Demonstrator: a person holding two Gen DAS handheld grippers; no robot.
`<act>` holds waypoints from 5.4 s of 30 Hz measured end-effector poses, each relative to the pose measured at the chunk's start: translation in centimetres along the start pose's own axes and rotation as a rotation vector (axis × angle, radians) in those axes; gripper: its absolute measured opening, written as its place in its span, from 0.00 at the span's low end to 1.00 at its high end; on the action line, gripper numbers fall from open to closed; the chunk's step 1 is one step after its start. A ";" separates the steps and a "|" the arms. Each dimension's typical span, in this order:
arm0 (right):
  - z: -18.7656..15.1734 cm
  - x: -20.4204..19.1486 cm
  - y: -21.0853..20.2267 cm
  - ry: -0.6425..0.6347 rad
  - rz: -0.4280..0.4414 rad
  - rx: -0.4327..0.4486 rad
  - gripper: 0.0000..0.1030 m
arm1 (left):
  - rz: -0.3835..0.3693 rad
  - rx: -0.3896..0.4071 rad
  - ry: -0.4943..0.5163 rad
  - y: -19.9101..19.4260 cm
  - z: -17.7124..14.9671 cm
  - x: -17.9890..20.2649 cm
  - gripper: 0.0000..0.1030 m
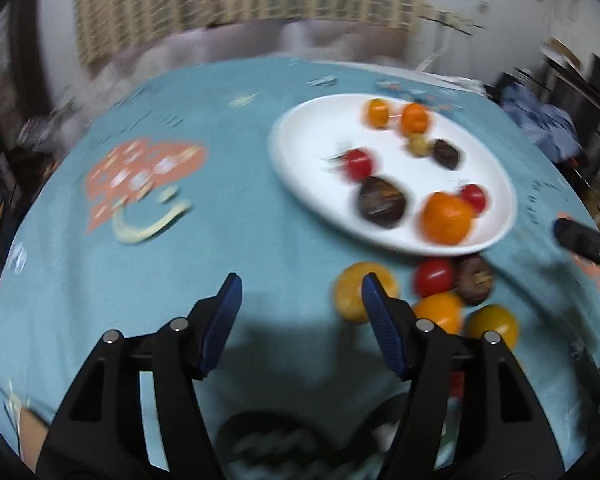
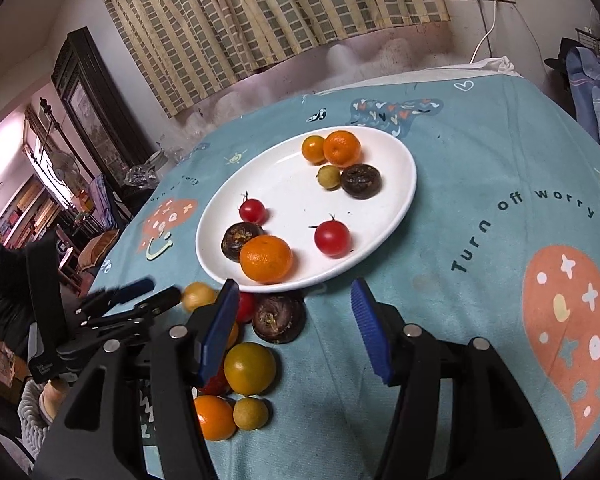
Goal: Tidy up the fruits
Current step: 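Grasp the yellow potato-like fruit with the left tool and lift it, then place the potato-like fruit on the plate with the left tool while the right tool places a mangosteen, then grasp a red cherry tomato with the left tool while the right tool grasps a yellow plum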
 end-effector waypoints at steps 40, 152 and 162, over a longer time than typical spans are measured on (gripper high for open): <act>-3.6 -2.2 5.2 -0.031 0.005 -0.181 0.40 | 0.021 -0.007 0.038 1.9 -0.3 -0.2 0.38; 0.3 2.3 -0.2 0.175 0.019 -0.008 0.66 | -0.174 -0.162 0.208 4.7 0.5 10.6 0.42; -0.1 2.3 0.1 0.168 0.016 -0.021 0.66 | -0.124 -0.102 0.237 3.5 0.2 9.7 0.27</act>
Point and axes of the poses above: each gripper's, at about its wrist camera, not at the fingertips, and y roughly the way its jaws point, x to its right, z to its top, the point moved 10 cm from there along y, roughly the way its jaws point
